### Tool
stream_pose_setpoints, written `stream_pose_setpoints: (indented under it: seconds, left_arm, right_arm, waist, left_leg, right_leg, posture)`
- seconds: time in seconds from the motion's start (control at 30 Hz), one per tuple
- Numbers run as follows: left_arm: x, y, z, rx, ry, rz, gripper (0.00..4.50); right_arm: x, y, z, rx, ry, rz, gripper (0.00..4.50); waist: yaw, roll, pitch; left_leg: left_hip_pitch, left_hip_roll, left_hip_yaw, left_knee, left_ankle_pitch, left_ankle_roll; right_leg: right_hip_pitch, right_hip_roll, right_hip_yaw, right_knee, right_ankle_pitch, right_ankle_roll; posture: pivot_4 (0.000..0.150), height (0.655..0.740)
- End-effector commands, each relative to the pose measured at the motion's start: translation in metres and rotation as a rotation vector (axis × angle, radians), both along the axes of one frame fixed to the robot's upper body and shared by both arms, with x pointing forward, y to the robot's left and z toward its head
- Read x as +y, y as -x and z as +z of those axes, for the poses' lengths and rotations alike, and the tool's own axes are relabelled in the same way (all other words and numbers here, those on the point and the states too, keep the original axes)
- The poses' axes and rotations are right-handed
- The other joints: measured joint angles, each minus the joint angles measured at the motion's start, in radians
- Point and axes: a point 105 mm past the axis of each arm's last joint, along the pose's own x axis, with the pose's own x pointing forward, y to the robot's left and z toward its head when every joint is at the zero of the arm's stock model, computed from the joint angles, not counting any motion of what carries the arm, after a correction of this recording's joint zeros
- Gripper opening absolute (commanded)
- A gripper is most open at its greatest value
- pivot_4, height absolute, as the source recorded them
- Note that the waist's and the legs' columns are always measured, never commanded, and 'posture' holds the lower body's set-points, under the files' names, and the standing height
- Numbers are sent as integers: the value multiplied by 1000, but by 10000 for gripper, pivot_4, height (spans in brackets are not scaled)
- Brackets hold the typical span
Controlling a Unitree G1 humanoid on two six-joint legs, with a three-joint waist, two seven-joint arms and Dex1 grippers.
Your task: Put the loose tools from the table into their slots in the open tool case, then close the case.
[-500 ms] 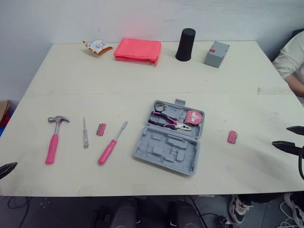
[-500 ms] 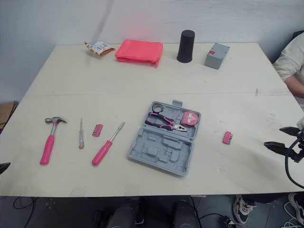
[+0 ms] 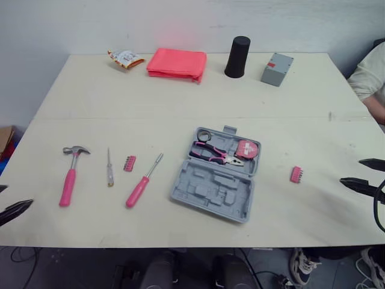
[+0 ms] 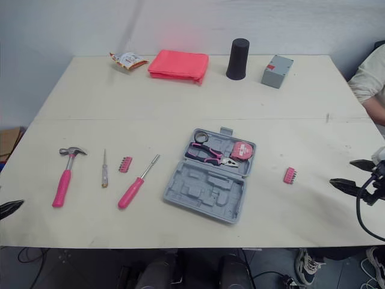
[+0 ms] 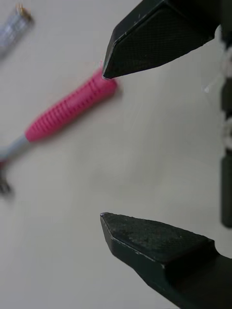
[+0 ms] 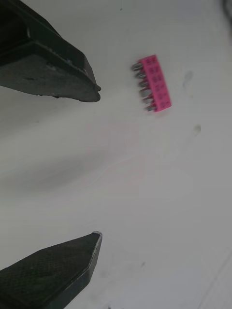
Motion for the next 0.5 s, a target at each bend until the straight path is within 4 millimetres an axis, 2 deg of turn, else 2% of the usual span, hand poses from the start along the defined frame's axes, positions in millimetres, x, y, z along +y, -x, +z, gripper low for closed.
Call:
stream_pose_setpoints:
  seconds: [0.03, 0.13, 0.2, 0.23, 0.3, 0.33, 0.5]
  left_arm:
    - [-56, -29, 17, -49, -9, -188, 44613]
    - [-111, -55, 17, -62, 1, -344, 44613]
    - [-139, -68, 16, -68, 3, -419, 44613]
    - [-155, -78, 16, -76, -1, -449, 44916]
    - [-182, -95, 16, -91, 0, -495, 39171]
    - [-194, -103, 15, -90, -3, -514, 35808]
    - [-235, -139, 3, -88, -10, -560, 11422]
  right_arm:
    - [36, -2, 17, -70, -15, 96, 45000]
    - [73, -4, 14, -67, -21, 179, 45000]
    - [89, -6, 11, -65, -16, 203, 45000]
    - [99, -7, 9, -65, -19, 219, 42530]
    - [116, -9, 5, -62, -26, 248, 36011]
    - [124, -9, 1, -50, -26, 268, 31117]
    - [151, -5, -26, 15, 25, 346, 5078]
  waist:
    - [5, 0, 0]
    - [17, 0, 0]
    - [21, 1, 0]
    - [23, 1, 0]
    - [27, 0, 0]
    - [32, 0, 0]
    - [43, -2, 1]
  left_leg:
    - [0, 0, 0, 0, 0, 0]
    - [0, 0, 0, 0, 1, 0]
    - [1, 0, 0, 0, 2, 1]
    - [0, 0, 0, 0, 2, 1]
    - [0, 0, 0, 1, 3, 1]
    - [0, 0, 0, 1, 4, 1]
    - [-1, 0, 2, 6, 5, 2]
  right_leg:
    - [0, 0, 0, 0, 0, 0]
    - [0, 1, 1, 1, 0, 0]
    - [0, 1, 2, 1, 0, 0]
    - [0, 1, 2, 2, 0, 0]
    - [0, 3, 2, 3, 0, 0]
    - [0, 3, 2, 4, 0, 0]
    - [0, 11, 5, 7, 1, 0]
  posture:
    - [1500, 7361]
    - [1500, 7361]
    - [1500, 7361]
    - [1500, 7361]
    - [1500, 7361]
    - [1500, 7361]
    - [1500, 7361]
